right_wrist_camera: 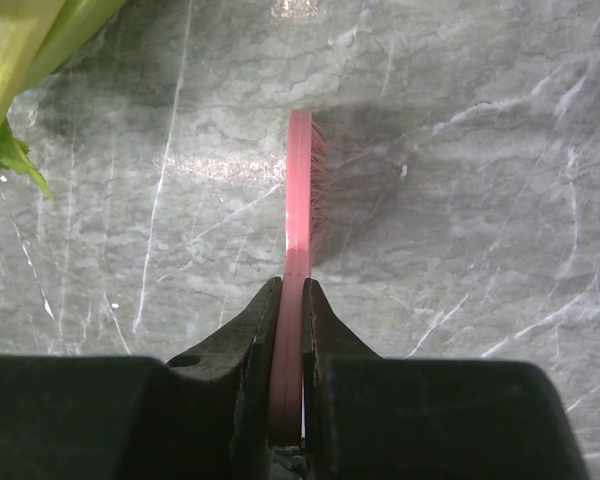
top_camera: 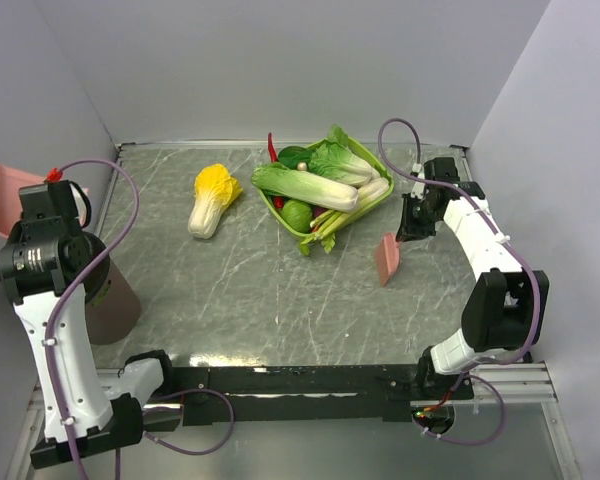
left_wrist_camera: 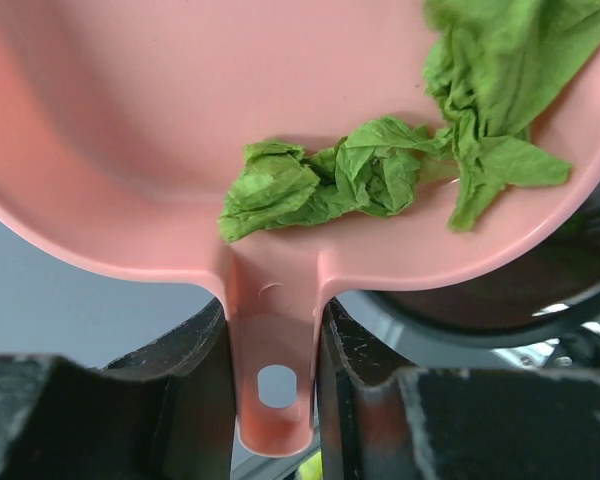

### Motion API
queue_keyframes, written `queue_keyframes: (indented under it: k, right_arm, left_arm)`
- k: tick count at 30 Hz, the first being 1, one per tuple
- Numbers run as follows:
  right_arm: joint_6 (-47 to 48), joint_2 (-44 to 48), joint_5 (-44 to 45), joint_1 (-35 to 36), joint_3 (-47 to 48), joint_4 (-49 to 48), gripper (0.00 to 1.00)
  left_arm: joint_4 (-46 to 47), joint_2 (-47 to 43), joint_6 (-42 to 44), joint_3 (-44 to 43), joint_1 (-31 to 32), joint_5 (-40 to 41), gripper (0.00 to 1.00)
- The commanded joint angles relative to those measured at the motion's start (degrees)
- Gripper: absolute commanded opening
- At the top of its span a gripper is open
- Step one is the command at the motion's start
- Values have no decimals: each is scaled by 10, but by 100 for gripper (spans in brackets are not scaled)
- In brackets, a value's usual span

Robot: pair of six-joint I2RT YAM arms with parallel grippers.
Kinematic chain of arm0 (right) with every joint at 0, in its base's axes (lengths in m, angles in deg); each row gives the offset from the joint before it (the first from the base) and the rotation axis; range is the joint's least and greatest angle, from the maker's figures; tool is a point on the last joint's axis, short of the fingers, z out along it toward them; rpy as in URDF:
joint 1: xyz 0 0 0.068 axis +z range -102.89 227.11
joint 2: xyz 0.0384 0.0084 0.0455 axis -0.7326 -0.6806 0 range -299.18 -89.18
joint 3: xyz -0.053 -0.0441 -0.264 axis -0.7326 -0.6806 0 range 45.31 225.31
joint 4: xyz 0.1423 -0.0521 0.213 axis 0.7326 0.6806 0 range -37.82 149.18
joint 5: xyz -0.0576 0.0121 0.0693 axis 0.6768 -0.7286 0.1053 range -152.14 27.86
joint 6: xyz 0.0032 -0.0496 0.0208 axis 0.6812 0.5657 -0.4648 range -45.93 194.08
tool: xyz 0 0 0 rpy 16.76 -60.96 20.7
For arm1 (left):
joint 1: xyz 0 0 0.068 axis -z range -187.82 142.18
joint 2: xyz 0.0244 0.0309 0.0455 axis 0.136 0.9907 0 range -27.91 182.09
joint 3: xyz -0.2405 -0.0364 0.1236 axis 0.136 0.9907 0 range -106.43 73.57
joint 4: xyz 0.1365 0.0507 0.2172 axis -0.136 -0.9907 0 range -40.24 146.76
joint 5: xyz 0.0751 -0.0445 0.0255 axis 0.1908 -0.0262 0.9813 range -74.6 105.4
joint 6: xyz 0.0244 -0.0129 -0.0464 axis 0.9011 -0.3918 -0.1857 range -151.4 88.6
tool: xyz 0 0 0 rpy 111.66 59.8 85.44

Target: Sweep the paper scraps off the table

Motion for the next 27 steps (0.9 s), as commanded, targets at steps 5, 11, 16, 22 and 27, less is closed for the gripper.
queue_keyframes:
  k: [5, 11, 16, 22, 27]
  right_arm:
    - [-8, -16, -9, 1, 14, 18, 0]
    - [-10, -5, -12, 1, -1, 8, 0]
    - [-10, 5, -12, 1, -13, 4, 0]
    - [-9, 9, -11, 1, -12, 5, 0]
    - [-6, 20, -6, 0, -10, 5, 0]
  left_arm:
    - [-4, -26, 119, 38, -82, 75, 1]
    - [-4, -24, 225, 51, -133, 94, 1]
    - [-3, -18, 338, 44, -147, 120, 1]
    - [-3, -48, 563, 70, -150, 151, 1]
    - [-3, -11, 607, 38, -150, 157, 1]
